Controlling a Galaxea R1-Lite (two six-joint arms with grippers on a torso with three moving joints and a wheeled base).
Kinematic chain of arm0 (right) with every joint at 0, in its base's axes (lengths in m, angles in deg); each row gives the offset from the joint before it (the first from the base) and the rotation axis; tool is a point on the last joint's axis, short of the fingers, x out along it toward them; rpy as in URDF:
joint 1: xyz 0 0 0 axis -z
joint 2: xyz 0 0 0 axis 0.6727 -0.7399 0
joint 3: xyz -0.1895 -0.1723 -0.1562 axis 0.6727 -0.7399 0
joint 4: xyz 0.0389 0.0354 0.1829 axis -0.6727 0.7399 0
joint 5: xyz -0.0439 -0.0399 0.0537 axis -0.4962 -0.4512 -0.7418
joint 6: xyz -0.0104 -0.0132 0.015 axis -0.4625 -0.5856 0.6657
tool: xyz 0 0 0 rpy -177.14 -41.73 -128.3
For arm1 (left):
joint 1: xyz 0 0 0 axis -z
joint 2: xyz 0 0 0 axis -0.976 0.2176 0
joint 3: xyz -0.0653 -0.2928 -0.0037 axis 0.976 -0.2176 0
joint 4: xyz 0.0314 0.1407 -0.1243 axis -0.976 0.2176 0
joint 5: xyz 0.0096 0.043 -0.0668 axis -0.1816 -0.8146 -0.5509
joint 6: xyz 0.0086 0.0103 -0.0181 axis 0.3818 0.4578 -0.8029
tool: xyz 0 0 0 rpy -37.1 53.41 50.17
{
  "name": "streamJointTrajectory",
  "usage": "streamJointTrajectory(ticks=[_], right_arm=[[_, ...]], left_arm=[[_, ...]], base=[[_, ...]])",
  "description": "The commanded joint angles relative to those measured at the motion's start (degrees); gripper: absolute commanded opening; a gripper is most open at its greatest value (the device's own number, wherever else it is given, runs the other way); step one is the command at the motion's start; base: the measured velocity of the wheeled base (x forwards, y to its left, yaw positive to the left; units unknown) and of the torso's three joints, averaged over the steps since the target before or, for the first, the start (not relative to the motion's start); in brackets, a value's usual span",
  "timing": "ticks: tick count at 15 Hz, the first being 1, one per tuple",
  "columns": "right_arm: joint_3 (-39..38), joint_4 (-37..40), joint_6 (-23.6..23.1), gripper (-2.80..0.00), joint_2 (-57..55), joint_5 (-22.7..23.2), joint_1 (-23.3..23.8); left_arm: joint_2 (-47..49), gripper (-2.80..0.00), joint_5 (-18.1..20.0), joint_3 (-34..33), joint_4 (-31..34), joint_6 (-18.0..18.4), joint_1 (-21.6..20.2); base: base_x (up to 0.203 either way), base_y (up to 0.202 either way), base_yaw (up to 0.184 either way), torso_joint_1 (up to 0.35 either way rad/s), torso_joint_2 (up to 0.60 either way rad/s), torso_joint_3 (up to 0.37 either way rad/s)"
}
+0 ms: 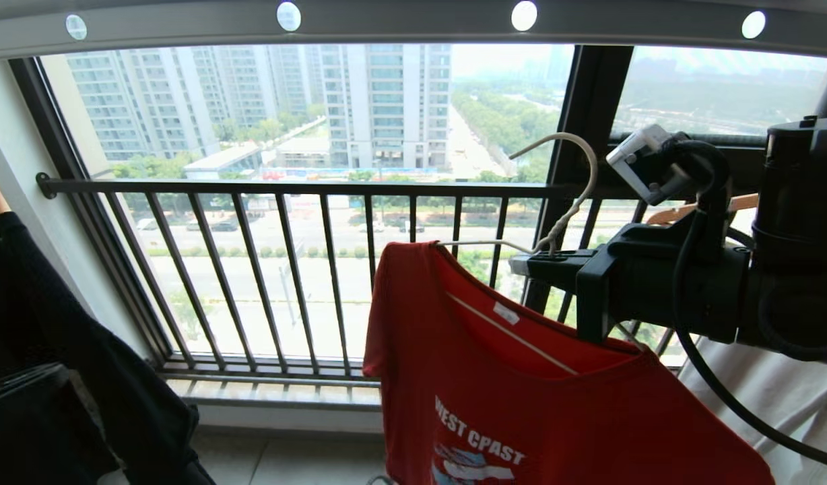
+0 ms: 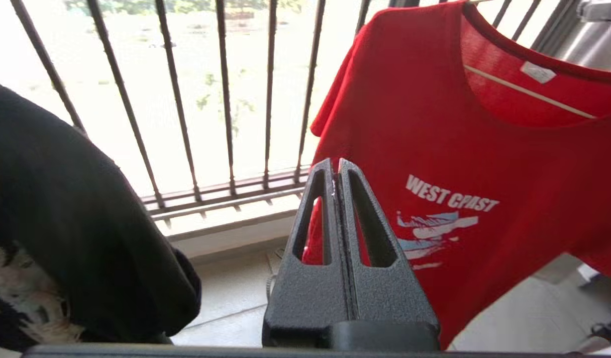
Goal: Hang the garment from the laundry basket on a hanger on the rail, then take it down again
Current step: Take the clothes off the clothes rack
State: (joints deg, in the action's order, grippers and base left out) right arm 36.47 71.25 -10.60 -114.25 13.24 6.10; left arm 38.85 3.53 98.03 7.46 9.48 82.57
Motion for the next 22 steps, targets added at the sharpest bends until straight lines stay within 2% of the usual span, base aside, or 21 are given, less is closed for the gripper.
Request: streamJointTrajectory(ticks=[1,4,6,8,9,10,12,14,18,19,20,22], right_arm=[[0.31,-1.85,1.60,-2.80,-0.61,-0.08,0.57],[0.85,-2.14,1.91,-2.80,-1.14,-0.32,1.29],[1.01,-2.14,2.23,-2.80,-1.14,-0.52,1.29],[1.10,-2.14,2.49,-2.80,-1.59,-0.52,1.29],[1.10,-2.14,2.58,-2.80,-1.86,-0.52,1.20],[1.15,-2.14,2.64,-2.80,-2.15,-0.52,1.22],[1.19,-2.14,2.85,-2.80,-2.34,-0.52,1.20],[1.19,-2.14,2.85,-2.80,-2.79,-0.43,0.77],[1.19,-2.14,3.01,-2.80,-2.73,-0.51,-0.72],[1.19,-2.14,3.02,-2.80,-2.63,-0.52,-1.19],[1.19,-2.11,3.02,-2.80,-2.63,-0.60,-1.51],[1.19,-2.05,3.02,-2.80,-2.49,-0.60,-1.79]], left_arm=[[19.29,-2.80,4.85,7.51,-0.09,-0.51,6.62],[33.89,-2.80,5.91,17.59,-0.20,-3.41,16.99],[41.14,-2.80,4.77,23.03,-0.23,-5.06,23.14],[43.08,-2.80,3.29,24.89,-0.26,-5.69,27.10],[43.13,-2.80,1.31,25.01,-0.23,-5.23,28.54],[43.37,0.00,-3.31,25.46,-0.25,-4.77,29.43],[46.00,0.00,-10.27,27.74,-0.18,-4.69,30.88],[47.06,0.00,-14.72,28.42,-0.22,-5.03,33.07],[49.23,0.00,-36.86,31.26,-0.38,-9.08,44.32],[50.62,0.00,-41.02,32.45,-0.43,-10.69,45.95],[51.74,0.00,-42.43,33.69,-0.57,-12.69,46.55],[54.89,0.00,-45.87,34.47,-2.68,-13.44,46.55]], base=[[0.000,0.000,0.000,0.000,0.00,0.000],[0.000,0.000,0.000,0.000,0.00,0.000],[0.000,0.000,0.000,0.000,0.00,0.000],[0.000,0.000,0.000,0.000,0.00,0.000],[0.000,0.000,0.000,0.000,0.00,0.000],[0.000,0.000,0.000,0.000,0.00,0.000],[0.000,0.000,0.000,0.000,0.00,0.000],[0.000,0.000,0.000,0.000,0.00,0.000],[0.000,0.000,0.000,0.000,0.00,0.000],[0.000,0.000,0.000,0.000,0.00,0.000],[0.000,0.000,0.000,0.000,0.00,0.000],[0.000,0.000,0.000,0.000,0.00,0.000]])
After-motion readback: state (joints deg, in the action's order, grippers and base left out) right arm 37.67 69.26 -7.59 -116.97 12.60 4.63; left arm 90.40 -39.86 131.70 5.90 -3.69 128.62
